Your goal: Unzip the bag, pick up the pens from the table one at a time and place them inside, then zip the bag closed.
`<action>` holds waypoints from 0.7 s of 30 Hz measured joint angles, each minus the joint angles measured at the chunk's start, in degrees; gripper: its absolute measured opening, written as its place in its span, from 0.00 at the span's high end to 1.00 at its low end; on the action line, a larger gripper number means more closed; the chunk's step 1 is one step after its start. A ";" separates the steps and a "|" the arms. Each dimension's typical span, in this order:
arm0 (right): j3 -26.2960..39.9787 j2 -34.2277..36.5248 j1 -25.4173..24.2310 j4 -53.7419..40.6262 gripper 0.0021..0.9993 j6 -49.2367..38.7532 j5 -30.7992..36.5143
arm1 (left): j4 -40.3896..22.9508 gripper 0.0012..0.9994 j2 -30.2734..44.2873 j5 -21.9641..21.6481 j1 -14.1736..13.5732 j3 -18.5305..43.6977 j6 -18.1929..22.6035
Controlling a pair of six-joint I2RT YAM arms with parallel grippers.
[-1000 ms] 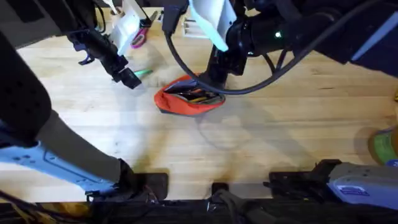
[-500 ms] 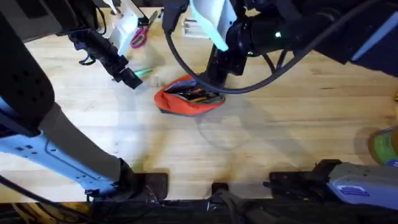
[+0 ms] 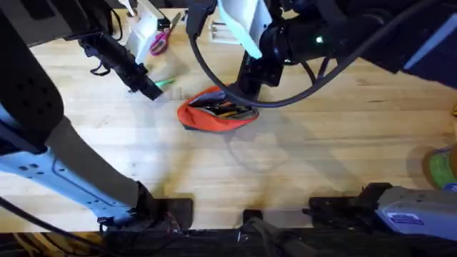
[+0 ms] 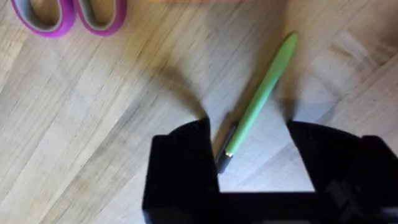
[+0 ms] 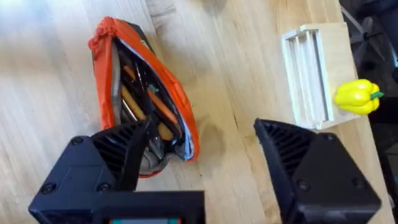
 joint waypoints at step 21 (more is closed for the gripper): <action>-0.09 -3.50 -0.02 -0.02 0.01 -0.01 7.33 | -2.08 0.96 0.22 5.52 0.04 0.09 -0.04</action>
